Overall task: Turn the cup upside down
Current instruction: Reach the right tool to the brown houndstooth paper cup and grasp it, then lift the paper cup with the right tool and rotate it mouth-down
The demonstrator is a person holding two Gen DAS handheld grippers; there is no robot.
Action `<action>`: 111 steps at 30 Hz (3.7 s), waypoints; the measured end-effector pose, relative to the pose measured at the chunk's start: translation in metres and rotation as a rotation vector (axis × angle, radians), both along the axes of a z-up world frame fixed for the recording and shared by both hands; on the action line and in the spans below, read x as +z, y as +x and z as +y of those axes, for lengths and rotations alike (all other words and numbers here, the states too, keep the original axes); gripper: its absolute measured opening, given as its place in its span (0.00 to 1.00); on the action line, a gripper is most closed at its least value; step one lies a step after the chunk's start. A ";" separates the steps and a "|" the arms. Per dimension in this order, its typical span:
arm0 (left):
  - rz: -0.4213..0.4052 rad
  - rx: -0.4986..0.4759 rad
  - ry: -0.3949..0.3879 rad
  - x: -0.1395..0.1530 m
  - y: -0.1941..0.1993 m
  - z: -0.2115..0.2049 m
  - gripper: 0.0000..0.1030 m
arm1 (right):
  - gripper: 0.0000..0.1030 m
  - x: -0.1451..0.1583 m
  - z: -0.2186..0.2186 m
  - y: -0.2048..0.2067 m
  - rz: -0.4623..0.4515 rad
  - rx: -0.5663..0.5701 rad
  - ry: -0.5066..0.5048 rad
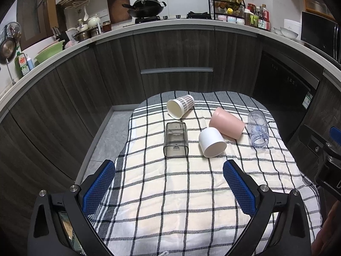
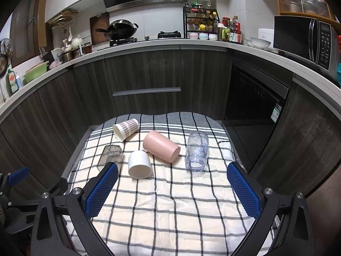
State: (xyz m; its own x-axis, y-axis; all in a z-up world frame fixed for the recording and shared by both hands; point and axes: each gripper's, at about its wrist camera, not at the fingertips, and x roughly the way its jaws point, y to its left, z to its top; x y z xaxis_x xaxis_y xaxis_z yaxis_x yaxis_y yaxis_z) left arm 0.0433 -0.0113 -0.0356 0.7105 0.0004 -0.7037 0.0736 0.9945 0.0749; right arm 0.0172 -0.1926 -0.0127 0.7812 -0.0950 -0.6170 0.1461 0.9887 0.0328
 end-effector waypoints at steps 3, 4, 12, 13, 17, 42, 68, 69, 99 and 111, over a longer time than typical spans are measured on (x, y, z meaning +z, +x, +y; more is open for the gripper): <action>0.003 -0.016 0.011 -0.001 0.015 -0.006 1.00 | 0.99 -0.002 -0.003 0.008 0.005 -0.012 0.006; 0.002 -0.023 0.018 -0.002 0.021 -0.008 1.00 | 0.99 -0.003 -0.005 0.013 0.007 -0.020 0.010; 0.020 -0.116 0.080 -0.010 0.078 -0.024 1.00 | 0.99 -0.009 -0.018 0.052 0.005 -0.082 0.049; 0.027 -0.130 0.087 -0.012 0.086 -0.026 1.00 | 0.99 -0.010 -0.019 0.058 0.005 -0.090 0.056; 0.047 -0.190 0.137 -0.018 0.117 -0.034 1.00 | 0.99 -0.016 -0.023 0.086 0.022 -0.115 0.085; 0.322 -0.508 0.298 -0.123 0.338 -0.076 0.98 | 0.99 -0.095 -0.034 0.267 0.159 -0.315 0.203; 0.399 -0.432 0.270 -0.137 0.362 -0.063 0.63 | 0.99 -0.125 -0.035 0.299 0.249 -0.341 0.245; 0.389 -0.428 0.265 -0.129 0.358 -0.062 0.63 | 0.99 -0.120 -0.034 0.296 0.243 -0.335 0.246; 0.293 -0.095 -0.136 -0.050 0.085 -0.036 0.63 | 0.99 -0.043 -0.053 0.089 0.246 -0.111 0.106; 0.313 -0.087 -0.193 -0.111 0.046 -0.063 0.63 | 0.99 -0.109 -0.081 0.027 0.328 -0.117 0.097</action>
State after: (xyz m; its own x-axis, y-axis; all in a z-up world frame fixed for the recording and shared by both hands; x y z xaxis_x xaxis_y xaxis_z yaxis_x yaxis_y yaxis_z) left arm 0.0897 -0.0747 -0.1462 0.4525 -0.2044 -0.8680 0.1478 0.9771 -0.1531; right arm 0.0443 -0.2737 -0.1214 0.5271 -0.1012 -0.8438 0.2768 0.9592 0.0579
